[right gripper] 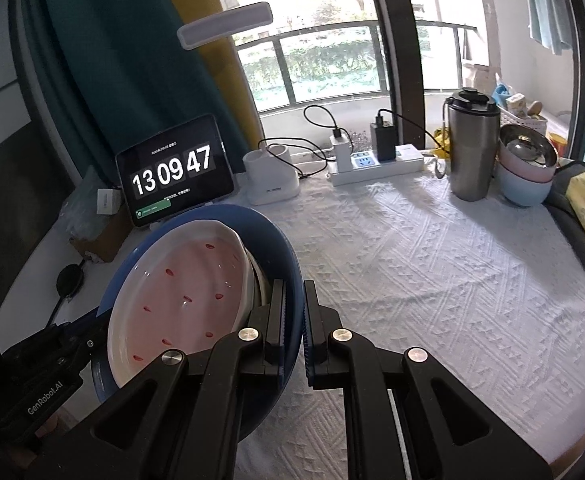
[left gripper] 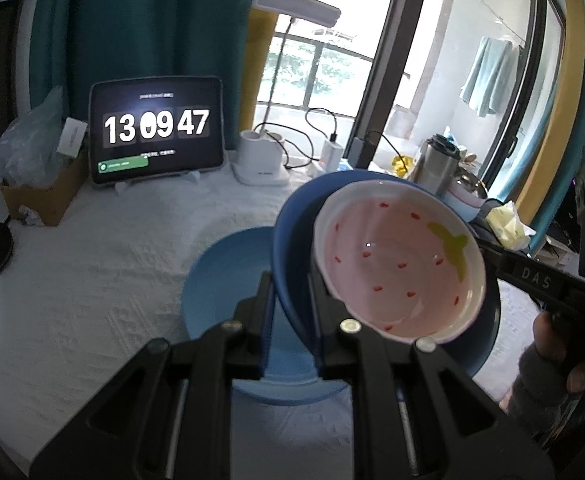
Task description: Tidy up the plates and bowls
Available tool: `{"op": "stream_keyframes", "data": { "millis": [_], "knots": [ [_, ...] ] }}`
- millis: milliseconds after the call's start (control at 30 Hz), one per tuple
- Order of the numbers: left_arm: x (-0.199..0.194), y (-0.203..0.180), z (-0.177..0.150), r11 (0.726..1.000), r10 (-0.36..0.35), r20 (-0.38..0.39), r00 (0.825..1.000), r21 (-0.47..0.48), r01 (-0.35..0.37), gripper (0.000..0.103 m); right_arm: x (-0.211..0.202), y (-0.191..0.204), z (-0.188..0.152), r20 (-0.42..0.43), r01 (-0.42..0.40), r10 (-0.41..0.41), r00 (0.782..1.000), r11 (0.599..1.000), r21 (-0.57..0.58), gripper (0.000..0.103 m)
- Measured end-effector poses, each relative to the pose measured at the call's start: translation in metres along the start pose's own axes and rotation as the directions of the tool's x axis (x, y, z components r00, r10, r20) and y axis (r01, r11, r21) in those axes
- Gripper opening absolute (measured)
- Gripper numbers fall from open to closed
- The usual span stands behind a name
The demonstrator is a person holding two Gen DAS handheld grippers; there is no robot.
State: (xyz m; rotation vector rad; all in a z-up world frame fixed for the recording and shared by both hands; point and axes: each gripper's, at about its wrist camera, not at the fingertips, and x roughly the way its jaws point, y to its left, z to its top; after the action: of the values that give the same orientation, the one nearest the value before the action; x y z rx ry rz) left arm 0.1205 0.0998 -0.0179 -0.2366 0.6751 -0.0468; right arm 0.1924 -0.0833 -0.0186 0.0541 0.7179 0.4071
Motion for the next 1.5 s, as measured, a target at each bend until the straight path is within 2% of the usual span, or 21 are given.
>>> {"op": "stream_keyframes", "data": {
  "millis": [333,767,1067,1500],
  "knots": [
    [0.006,0.025,0.001,0.999,0.025,-0.006,1.000,-0.035,-0.025,0.015,0.024,0.019,0.006,-0.024,-0.040,0.039,0.999,0.999,-0.027,0.010],
    [0.030,0.051,-0.001,0.997,0.059,-0.045,0.997,-0.055,-0.062,0.015,0.067,0.030,0.005,-0.093,-0.053,0.050,0.994,0.998,-0.033,0.010],
    [0.038,0.055,0.001,0.995,0.080,-0.051,0.995,-0.053,-0.083,0.015,0.088,0.027,0.003,-0.124,-0.070,0.067,0.990,0.997,-0.017,0.010],
    [0.041,0.049,0.000,0.992,0.124,-0.036,0.992,-0.009,-0.125,0.016,0.089,0.021,0.001,-0.136,-0.098,0.097,0.986,0.995,0.002,0.011]
  ]
}}
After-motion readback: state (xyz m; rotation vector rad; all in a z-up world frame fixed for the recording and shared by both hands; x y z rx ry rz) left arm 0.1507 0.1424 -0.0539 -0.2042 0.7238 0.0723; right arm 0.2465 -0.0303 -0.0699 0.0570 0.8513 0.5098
